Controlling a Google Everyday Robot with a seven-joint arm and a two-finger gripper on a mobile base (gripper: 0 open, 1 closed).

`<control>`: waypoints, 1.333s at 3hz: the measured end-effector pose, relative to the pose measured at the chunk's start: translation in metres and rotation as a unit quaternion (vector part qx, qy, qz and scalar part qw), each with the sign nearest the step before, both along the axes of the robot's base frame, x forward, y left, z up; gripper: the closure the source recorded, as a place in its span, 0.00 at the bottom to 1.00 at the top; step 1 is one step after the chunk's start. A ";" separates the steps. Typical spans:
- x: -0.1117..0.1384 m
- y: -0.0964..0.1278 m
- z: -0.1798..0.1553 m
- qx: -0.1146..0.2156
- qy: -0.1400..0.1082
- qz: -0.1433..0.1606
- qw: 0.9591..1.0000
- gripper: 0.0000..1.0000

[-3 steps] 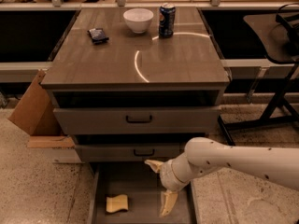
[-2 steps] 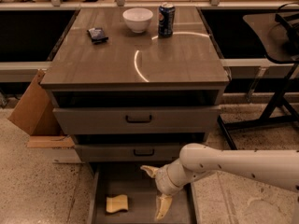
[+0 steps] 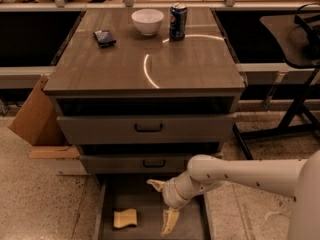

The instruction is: Pick sponge from bottom drawer and place on counter

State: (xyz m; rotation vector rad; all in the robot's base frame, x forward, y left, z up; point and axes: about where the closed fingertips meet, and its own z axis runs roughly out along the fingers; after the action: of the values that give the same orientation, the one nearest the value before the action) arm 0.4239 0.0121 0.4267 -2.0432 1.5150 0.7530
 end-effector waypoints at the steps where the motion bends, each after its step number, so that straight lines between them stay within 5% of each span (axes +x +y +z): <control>1: 0.008 0.024 -0.051 0.019 -0.001 -0.012 1.000 0.00; 2: 0.025 0.054 -0.115 0.048 -0.013 -0.032 0.998 0.00; 4: 0.028 0.053 -0.125 0.054 -0.012 -0.041 0.998 0.00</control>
Offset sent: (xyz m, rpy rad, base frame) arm 0.0264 0.0550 -0.1194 0.1003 -0.0468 -0.0726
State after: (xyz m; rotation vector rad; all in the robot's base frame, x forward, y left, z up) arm 0.4517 0.0649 0.3014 -1.8920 1.5021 0.7599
